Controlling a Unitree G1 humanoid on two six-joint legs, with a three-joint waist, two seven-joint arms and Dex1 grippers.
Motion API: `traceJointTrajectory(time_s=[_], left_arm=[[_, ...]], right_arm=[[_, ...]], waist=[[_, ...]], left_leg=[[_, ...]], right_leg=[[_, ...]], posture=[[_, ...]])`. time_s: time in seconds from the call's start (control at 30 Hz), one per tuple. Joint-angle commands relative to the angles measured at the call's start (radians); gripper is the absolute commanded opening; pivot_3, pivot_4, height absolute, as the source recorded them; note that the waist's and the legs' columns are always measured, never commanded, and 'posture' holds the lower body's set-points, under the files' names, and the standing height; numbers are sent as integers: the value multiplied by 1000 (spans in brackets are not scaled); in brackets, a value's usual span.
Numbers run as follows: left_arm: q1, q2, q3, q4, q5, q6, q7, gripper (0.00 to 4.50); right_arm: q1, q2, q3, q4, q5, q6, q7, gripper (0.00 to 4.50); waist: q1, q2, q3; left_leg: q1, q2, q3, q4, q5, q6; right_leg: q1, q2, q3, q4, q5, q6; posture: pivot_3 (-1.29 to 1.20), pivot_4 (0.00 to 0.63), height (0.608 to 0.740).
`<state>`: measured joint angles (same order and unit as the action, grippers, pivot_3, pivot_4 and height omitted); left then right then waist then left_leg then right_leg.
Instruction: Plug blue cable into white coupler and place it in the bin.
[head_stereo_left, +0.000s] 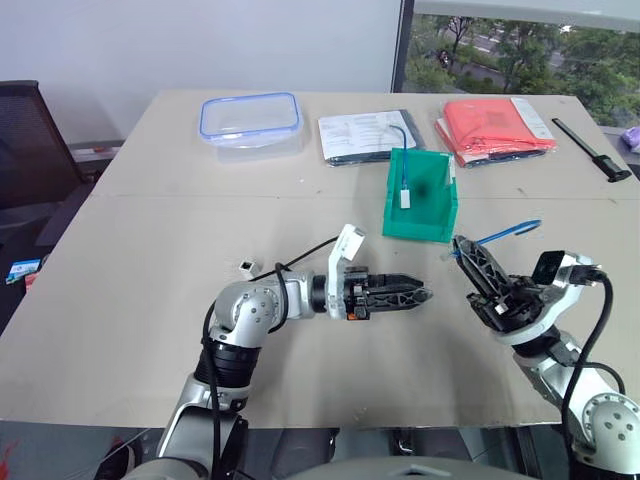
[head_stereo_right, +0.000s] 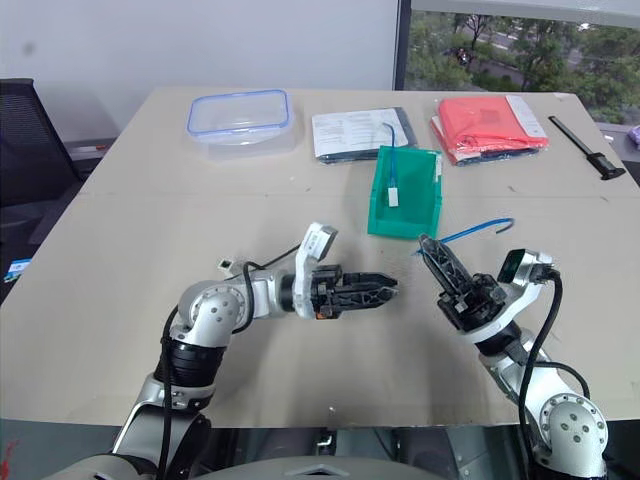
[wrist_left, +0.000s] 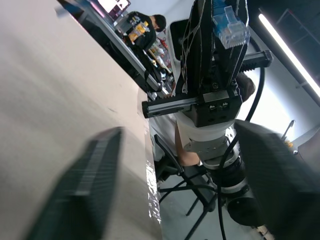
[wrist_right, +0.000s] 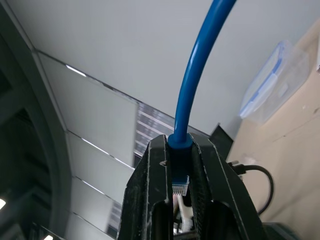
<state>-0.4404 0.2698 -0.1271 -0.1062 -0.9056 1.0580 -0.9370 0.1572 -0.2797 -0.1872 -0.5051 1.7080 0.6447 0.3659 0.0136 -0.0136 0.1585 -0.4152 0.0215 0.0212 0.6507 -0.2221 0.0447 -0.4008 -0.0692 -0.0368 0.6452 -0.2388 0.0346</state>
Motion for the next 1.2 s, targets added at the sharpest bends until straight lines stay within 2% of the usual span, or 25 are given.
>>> traceJointTrajectory(time_s=[0.03,0.2,0.33,0.47,0.63,0.7,0.77,0.83,0.93,1.03,1.07,1.13,1.2], left_arm=[[-5,2,1,-25,-3,-22,-17,4452],[7,21,19,-76,-16,-32,-7,4452],[29,46,85,-221,-107,-23,8,4452],[34,76,189,-392,-223,-21,125,4452],[34,171,344,-553,-436,-61,313,4452],[83,242,438,-611,-622,-116,420,4452],[202,316,533,-672,-697,-157,529,4452],[346,349,580,-731,-565,-177,606,4452],[471,320,540,-763,-301,-255,702,4452],[702,276,329,-753,230,-509,751,4452],[758,266,268,-737,349,-587,752,4452],[833,234,194,-673,533,-728,778,4452],[861,193,179,-612,639,-815,812,4452]], right_arm=[[-1,-16,-11,-23,0,2,24,24],[-27,-15,-28,-11,-120,-46,66,24],[-48,-42,-52,1,-152,-49,101,24],[-71,-88,-48,16,-261,-57,148,24],[-113,-96,-44,57,-263,-35,174,24],[-126,-111,-38,80,-275,-16,198,24],[-145,-121,-36,105,-284,-3,215,24],[-170,-133,-26,119,-320,-2,244,24],[-194,-148,-5,127,-400,-14,293,24],[-225,-145,44,120,-517,-49,338,24],[-229,-144,52,118,-538,-54,348,24],[-228,-145,57,115,-564,-57,364,24],[-225,-146,57,112,-583,-58,376,24]], waist=[[0,0,0],[0,0,0],[-1,0,0],[0,0,0],[0,0,0],[-3,-1,1],[-8,0,1],[-7,0,1],[4,0,1],[4,1,0],[2,0,0],[5,0,0],[10,0,0]], left_leg=[[0,0,0,0,0,0],[0,0,0,0,0,0],[0,0,1,0,0,0],[-1,1,1,-1,0,0],[0,0,1,-1,0,0],[0,1,1,-1,0,0],[0,1,2,-1,0,0],[1,1,2,-3,0,0],[1,0,3,-3,0,0],[2,-1,3,-3,0,0],[2,-1,4,-3,0,0],[1,-1,5,-3,-1,0],[-1,-1,5,-3,-1,1]], right_leg=[[0,0,0,0,0,0],[0,0,0,0,0,0],[-1,0,1,0,0,0],[-2,0,2,0,0,0],[-2,0,2,0,0,0],[-2,0,2,0,0,0],[-2,0,3,0,0,0],[-2,-1,5,-1,0,0],[-2,-1,4,-1,0,0],[-1,1,6,-2,0,0],[-1,0,8,-2,0,-1],[-2,0,9,-3,0,-1],[-4,-3,9,-3,0,-1]], posture=[[0,150,737],[0,150,737],[0,150,737],[0,150,737],[0,150,737],[0,150,737],[0,150,737],[0,150,737],[0,150,737],[0,150,737],[0,150,737],[0,150,737],[0,150,737]])
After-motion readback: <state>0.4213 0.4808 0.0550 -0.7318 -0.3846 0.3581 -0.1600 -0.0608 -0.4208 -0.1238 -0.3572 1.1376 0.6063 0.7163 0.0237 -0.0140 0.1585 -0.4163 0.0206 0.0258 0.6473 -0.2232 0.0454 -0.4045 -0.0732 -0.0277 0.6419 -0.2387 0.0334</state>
